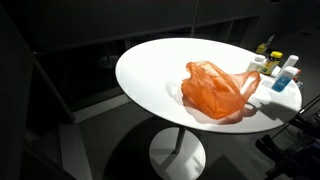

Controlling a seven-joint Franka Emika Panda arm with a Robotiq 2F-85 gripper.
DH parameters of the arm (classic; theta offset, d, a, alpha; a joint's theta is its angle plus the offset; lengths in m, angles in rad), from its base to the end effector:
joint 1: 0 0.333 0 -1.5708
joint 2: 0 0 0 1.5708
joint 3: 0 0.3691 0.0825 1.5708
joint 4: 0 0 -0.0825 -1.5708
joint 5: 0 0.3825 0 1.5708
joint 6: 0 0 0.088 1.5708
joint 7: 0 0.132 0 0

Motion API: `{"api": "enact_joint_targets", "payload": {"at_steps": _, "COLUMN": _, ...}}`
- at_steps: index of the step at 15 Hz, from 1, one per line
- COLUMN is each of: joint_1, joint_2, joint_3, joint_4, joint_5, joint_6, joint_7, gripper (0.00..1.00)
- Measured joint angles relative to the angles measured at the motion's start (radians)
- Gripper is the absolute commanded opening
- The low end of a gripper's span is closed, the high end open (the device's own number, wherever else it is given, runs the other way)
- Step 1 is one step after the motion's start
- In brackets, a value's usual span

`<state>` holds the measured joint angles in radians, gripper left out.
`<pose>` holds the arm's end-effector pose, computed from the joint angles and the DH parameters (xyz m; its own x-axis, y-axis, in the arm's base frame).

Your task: Put the white bottle inside the plastic bag

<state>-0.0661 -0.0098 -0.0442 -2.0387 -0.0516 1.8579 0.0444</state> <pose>0.5190 -0.0628 0.4628 0.9760 -0.1379 -0.1683 -0.1307 -0.9900 0.0533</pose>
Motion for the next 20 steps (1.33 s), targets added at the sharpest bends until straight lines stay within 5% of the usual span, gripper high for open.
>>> {"api": "enact_joint_targets", "payload": {"at_steps": 7, "joint_1": -0.004, "joint_2": 0.186, "joint_3": -0.004, "joint_4": 0.066, "joint_5": 0.023, "joint_6": 0.14, "joint_7": -0.09, "gripper": 1.0}}
{"api": "enact_joint_targets", "payload": {"at_steps": 13, "joint_1": -0.009, "joint_2": 0.205, "joint_3": -0.006, "joint_4": 0.107, "joint_5": 0.026, "joint_6": 0.117, "joint_7": -0.112, "gripper": 1.0}}
{"api": "enact_joint_targets", "payload": {"at_steps": 20, "joint_1": -0.012, "joint_2": 0.272, "joint_3": -0.009, "joint_4": 0.059, "joint_5": 0.029, "joint_6": 0.261, "joint_7": -0.11, "gripper": 1.0}}
